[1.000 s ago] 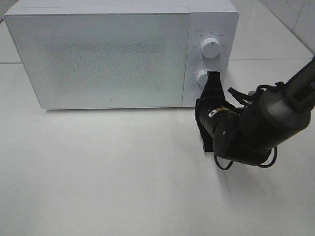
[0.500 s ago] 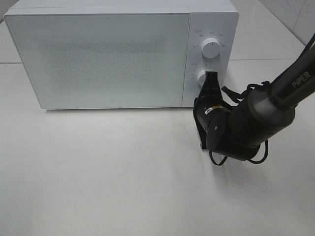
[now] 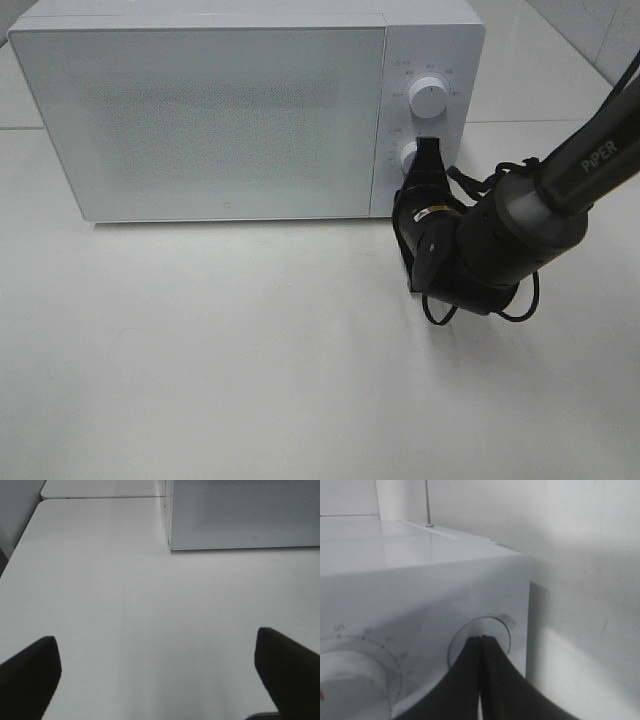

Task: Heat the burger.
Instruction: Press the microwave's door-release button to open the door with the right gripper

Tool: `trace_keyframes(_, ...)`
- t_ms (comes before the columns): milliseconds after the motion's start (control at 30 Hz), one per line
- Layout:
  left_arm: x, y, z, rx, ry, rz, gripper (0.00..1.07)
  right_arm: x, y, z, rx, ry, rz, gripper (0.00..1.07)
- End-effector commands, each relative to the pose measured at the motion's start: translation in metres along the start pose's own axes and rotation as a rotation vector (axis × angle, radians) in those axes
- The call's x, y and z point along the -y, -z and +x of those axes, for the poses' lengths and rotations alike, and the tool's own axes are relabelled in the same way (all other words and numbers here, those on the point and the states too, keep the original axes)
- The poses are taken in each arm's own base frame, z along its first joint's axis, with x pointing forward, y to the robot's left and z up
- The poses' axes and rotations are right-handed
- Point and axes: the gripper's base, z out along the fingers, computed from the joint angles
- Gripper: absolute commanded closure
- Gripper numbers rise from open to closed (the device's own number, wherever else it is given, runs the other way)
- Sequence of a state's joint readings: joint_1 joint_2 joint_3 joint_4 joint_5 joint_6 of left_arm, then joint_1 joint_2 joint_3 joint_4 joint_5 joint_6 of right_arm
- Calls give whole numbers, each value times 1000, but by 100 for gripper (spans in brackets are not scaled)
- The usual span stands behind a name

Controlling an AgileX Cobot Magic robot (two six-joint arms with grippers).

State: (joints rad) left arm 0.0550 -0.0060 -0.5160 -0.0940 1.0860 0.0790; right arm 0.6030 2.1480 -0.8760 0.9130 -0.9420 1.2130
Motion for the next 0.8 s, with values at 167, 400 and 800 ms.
trace_keyframes(167, 0, 2, 0, 28, 3, -1, 9, -10, -8, -1, 16, 19, -35, 107)
trace_keyframes(400, 0, 2, 0, 28, 3, -1, 9, -15, -11, 1, 26, 15, -76, 107)
trace_keyframes(800, 0, 2, 0, 28, 3, -1, 9, -53, -23, 12, 68, 2, -277, 107)
